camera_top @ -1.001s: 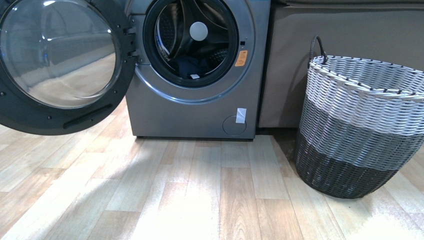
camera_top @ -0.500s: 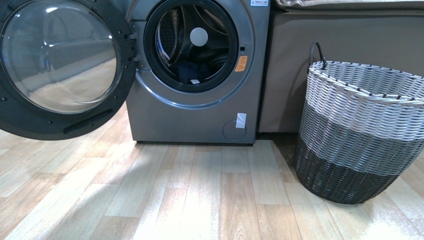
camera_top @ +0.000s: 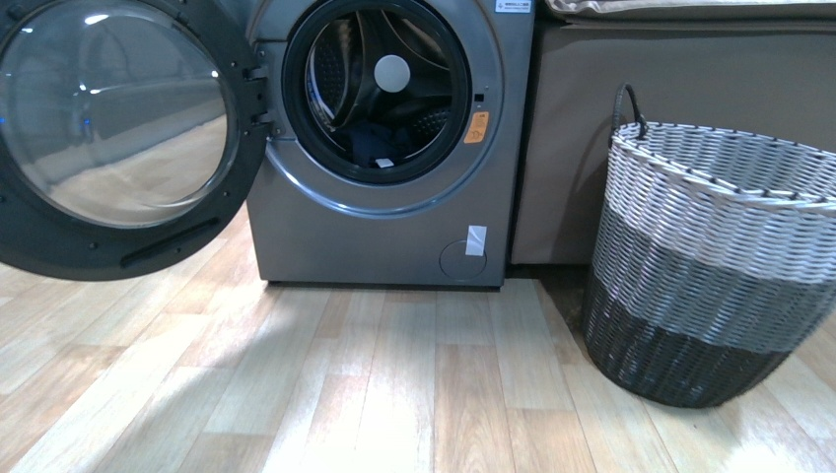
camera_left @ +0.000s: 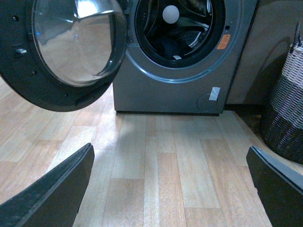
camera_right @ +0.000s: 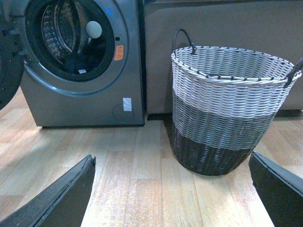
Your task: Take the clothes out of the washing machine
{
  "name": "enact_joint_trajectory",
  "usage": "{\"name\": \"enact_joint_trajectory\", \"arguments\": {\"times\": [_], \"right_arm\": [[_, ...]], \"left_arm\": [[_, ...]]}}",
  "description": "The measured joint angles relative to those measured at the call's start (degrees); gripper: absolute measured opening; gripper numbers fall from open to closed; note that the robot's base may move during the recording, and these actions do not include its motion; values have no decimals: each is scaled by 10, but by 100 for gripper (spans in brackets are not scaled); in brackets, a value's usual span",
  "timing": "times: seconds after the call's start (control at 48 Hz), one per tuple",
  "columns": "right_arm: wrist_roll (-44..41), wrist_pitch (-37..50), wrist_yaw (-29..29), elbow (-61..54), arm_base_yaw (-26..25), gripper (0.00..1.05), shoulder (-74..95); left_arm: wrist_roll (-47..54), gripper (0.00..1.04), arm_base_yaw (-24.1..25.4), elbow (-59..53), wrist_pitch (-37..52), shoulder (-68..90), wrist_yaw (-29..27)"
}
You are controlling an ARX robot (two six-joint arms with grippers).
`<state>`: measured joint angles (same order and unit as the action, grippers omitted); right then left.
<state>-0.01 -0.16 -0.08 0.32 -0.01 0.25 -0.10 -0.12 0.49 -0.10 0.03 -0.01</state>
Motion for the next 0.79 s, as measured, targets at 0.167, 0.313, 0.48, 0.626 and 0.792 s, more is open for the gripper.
{"name": "enact_joint_trajectory", "arguments": {"times": [0.167, 0.313, 0.48, 0.626, 0.792], "right_arm": [[0, 0, 1, 0, 0, 97, 0], [0, 0, 0, 0, 0, 97, 0], [0, 0, 0, 0, 0, 97, 0], [0, 0, 0, 0, 0, 97, 0], [0, 0, 0, 0, 0, 97, 0]], "left_arm": [[0, 98, 0, 0, 0, 0, 0], [0, 98, 0, 0, 0, 0, 0], [0, 98, 0, 0, 0, 0, 0], [0, 98, 0, 0, 0, 0, 0], [0, 98, 0, 0, 0, 1, -1]]}}
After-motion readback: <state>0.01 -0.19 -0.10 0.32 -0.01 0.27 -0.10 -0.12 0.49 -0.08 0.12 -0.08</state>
